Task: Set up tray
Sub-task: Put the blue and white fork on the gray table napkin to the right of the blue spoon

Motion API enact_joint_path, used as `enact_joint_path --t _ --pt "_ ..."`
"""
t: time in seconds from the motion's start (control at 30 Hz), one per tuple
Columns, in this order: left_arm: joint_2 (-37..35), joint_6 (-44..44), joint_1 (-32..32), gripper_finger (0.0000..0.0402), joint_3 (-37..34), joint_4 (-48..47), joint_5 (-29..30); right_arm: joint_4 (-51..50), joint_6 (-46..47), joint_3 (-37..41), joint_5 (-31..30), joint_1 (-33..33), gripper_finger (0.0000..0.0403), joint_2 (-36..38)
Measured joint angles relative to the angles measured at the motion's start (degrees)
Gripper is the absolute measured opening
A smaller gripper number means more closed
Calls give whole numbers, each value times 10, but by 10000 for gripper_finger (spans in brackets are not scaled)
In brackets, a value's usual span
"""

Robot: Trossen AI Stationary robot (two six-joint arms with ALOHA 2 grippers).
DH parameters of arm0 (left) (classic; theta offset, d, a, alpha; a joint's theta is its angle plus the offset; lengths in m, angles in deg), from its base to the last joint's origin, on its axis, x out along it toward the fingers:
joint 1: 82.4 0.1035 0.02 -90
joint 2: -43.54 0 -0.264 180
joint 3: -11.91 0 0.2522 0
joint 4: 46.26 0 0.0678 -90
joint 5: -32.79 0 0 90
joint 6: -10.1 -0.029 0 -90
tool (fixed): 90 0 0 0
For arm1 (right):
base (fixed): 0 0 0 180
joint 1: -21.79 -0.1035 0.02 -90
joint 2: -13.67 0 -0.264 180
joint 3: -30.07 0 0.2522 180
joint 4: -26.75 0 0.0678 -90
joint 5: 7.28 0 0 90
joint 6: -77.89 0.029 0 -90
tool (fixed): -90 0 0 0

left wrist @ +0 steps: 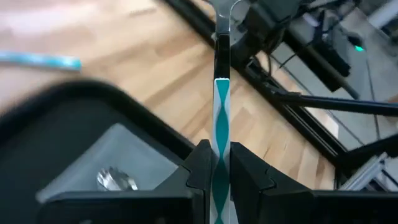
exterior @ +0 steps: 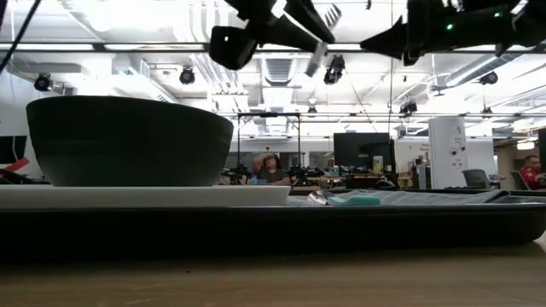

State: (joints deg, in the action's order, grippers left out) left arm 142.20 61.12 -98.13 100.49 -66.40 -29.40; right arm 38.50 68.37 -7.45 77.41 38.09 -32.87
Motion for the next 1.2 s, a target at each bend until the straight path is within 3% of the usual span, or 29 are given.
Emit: enact_joint_path --t 0.4,0.87,1.0,1.2 --pt "143 265 -27 18 146 -191 3 -63 -22 8 -7 0 9 121" --pt "308 408 -33 18 396 -427 7 -119 25 6 -8 -1 9 201" --pt "343 448 -33 18 433 -449 3 -119 38 5 -6 -3 9 203" --pt "356 509 -35 18 430 -453 3 -126 66 5 -6 -3 9 203"
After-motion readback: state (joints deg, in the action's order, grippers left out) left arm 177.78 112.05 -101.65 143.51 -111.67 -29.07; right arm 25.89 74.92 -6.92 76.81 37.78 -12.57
